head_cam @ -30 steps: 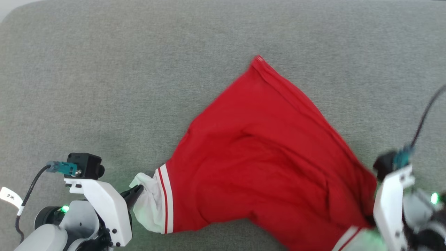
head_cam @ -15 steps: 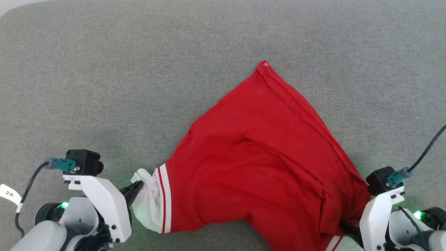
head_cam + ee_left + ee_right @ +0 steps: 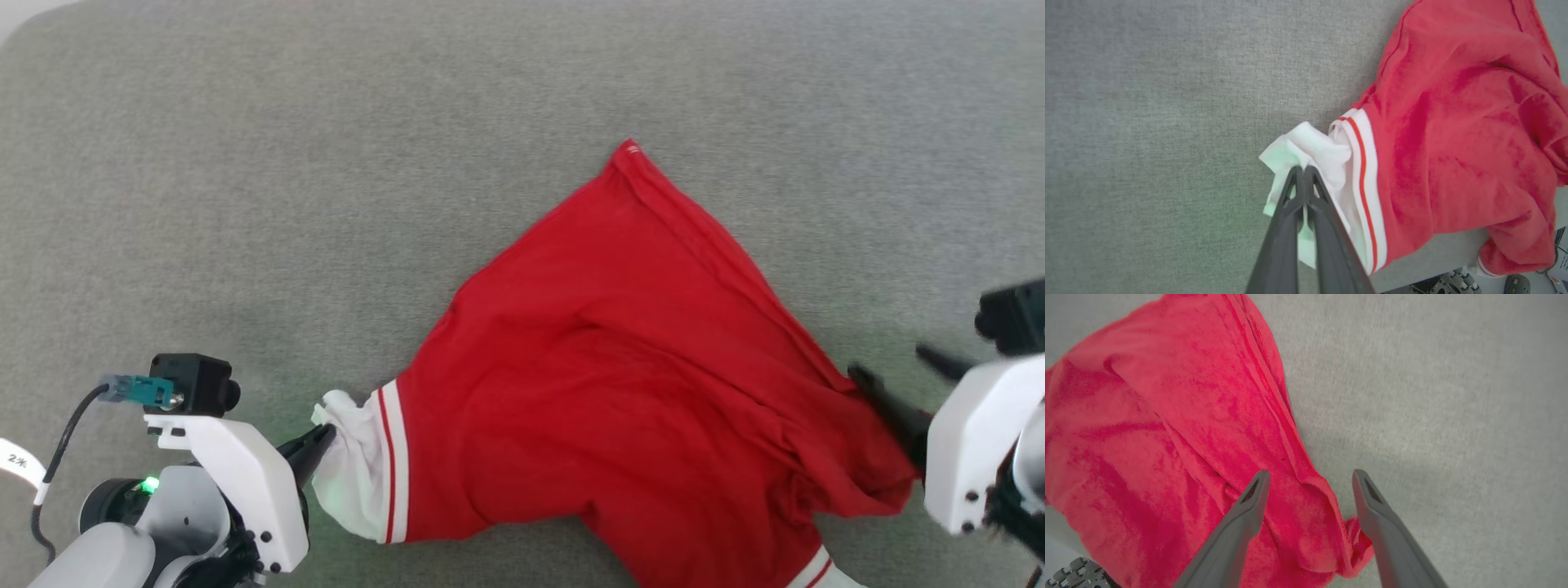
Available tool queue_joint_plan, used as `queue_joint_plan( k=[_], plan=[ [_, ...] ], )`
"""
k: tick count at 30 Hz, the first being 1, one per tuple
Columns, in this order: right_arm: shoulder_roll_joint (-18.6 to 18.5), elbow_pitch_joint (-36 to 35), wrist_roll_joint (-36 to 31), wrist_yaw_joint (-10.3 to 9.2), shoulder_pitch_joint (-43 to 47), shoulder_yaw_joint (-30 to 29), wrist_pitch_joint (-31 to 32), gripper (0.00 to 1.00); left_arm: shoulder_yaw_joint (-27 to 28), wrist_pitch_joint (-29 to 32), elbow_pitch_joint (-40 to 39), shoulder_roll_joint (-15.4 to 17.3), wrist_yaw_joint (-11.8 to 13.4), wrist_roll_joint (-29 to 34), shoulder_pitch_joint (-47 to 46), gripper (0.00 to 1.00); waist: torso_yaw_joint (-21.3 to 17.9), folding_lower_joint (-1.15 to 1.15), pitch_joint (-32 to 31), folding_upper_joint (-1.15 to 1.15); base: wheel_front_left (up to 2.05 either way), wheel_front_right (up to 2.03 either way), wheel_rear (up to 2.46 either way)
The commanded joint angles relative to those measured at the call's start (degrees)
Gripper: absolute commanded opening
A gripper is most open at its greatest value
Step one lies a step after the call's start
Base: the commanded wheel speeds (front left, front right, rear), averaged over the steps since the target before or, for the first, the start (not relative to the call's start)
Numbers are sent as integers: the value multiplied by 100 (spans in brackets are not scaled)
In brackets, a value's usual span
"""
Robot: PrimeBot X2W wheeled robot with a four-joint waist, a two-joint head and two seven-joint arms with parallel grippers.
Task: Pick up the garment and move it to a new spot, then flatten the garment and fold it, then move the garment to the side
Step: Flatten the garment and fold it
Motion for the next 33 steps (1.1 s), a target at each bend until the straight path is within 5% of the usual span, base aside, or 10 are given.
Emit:
queue_joint_plan(
  k=[1, 9, 19, 27, 33],
  plan=[
    [-8, -77, -90, 0, -132, 19, -70, 100, -8, -17, -20, -3, 4, 22, -37, 0, 52, 0, 20, 0, 0, 0, 0],
    [-177, 557, -410, 0, -1140, 575, -815, 100, -168, 6, 94, -199, -154, 108, -273, 0, 494, 0, 100, 0, 0, 0, 0],
    [-540, 2596, -249, 0, -2663, 1359, -1467, 100, -523, 73, 444, -639, -474, 198, -741, 0, 1322, 0, 231, 0, 0, 0, 0],
    [-999, 4364, 97, -2, -3756, 2327, -1286, 100, -722, 45, 797, -969, -733, 206, -1036, 0, 1869, 0, 436, 0, 0, 0, 0],
    [-1112, 5687, 631, 0, -3903, 3443, -315, 100, -762, -10, 1051, -1096, -851, 172, -1113, 0, 2035, 0, 516, 0, 0, 0, 0]
  ],
)
